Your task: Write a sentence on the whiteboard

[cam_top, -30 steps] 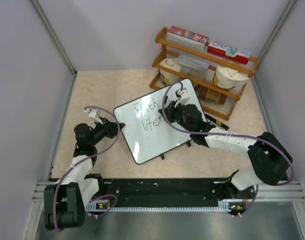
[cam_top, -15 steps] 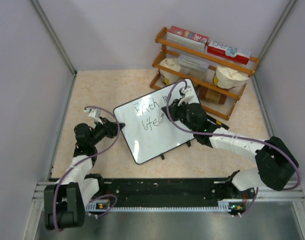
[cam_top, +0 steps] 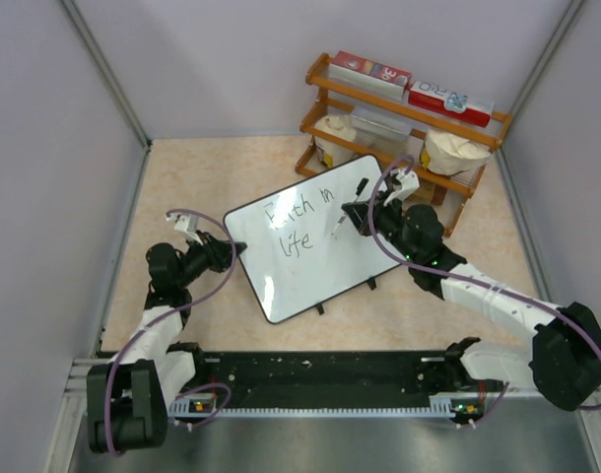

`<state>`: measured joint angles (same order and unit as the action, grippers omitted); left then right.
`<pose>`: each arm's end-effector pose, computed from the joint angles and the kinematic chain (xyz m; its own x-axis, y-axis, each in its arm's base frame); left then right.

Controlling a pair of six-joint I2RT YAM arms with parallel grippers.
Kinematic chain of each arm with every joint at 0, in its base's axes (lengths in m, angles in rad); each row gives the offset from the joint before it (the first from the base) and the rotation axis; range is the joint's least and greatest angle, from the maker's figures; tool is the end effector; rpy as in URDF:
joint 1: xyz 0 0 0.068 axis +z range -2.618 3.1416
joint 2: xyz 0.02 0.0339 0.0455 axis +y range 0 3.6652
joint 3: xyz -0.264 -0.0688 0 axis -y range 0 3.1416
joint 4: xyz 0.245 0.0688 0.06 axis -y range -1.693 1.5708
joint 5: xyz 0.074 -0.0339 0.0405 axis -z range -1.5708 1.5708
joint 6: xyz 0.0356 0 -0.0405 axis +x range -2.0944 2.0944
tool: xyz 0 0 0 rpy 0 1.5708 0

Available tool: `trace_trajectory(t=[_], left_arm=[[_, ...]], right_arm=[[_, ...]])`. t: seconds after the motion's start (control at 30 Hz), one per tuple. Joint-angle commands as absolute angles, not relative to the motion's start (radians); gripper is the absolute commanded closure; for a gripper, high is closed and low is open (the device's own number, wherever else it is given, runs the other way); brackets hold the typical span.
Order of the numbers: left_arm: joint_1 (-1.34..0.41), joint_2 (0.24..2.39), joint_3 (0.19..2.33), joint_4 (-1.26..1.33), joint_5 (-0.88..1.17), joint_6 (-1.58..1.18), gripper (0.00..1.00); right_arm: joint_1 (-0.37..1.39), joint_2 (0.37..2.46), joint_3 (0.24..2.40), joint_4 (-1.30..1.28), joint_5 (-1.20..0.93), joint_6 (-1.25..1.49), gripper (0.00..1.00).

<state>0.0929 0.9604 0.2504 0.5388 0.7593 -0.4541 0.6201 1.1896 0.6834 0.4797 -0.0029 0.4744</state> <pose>0.1934 -0.0066 0.1986 -0.4192 -0.3586 -0.8341 0.4721 0.6986 -0.5376 0.2235 0.1597 0.2893 -0.2857 0.3573 -0.8892 -0.5092 0.7295 0.4567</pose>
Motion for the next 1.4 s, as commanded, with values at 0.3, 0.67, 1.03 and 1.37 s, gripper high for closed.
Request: trace_trajectory(t=[0.3,0.67,1.03,1.37], left_arm=[[0.092,0.980,0.247,0.540,0.730,-0.377,1.00],[0.092,0.980,0.247,0.541,0.729,-0.377,1.00],[0.094,0.988,0.248,0.546,0.733,-0.380,1.00],[0.094,0.991,0.249,0.546,0.736,-0.382,1.00]], right_arm=[[0.571,1.065,0.647,0.417,-0.048,0.402,1.00],[0.569,1.069,0.646,0.434,-0.066,0.391,1.00],[0.598,1.199,0.713,0.526,-0.069,0.397,1.00],[0.716,1.278,0.739,0.693,0.089,0.307,1.00]])
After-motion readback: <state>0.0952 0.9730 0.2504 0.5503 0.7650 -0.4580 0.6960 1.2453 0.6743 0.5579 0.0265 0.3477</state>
